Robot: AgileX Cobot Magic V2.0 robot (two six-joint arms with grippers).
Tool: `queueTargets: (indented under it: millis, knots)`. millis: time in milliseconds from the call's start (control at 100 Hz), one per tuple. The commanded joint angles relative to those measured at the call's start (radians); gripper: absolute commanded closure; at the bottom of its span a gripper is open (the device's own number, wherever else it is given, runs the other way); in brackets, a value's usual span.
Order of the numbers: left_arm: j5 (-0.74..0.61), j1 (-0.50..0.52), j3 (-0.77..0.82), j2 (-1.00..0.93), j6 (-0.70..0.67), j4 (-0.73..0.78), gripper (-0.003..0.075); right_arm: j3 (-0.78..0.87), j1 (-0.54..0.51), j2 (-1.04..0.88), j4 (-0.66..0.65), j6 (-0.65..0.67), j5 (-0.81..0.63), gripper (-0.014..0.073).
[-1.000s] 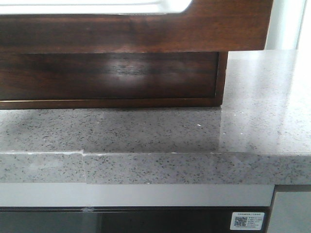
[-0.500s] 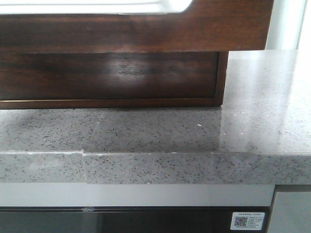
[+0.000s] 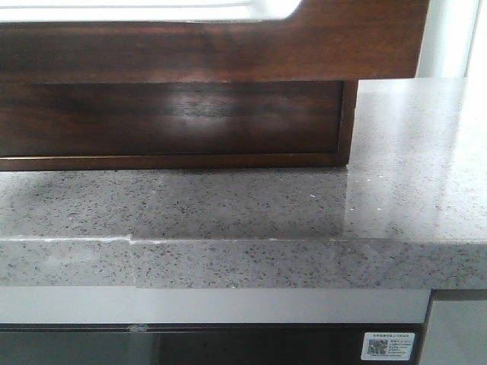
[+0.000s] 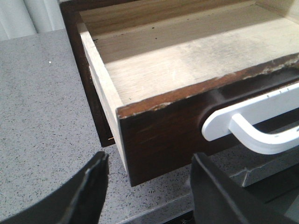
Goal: Put scissors in drawer with both arms
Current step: 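Lower the right gripper over the grey-orange scissors and grasp them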
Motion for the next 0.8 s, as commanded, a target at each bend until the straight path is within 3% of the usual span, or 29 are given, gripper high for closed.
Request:
queueTargets:
  millis: [0,180,370,790]
  knots:
    - [-0.072,-0.006,-0.034,0.013,-0.012,-0.028,0.0352,-0.034,-0.001,-0.039,-0.019,-0.013,0.013,0.027]
    - [-0.072,-0.006,-0.034,0.013,-0.012,-0.028,0.0352,-0.034,-0.001,-0.039,-0.026,-0.013,0.023,0.0281]
    - [-0.072,-0.006,-0.034,0.013,-0.012,-0.028,0.0352,-0.034,-0.001,-0.039,-0.026,-0.013,0.038,0.0421]
    - [-0.072,-0.006,-0.034,0.013,-0.012,-0.028,0.0352,-0.034,-0.001,-0.039,-0.026,-0.013,0.057,0.0582]
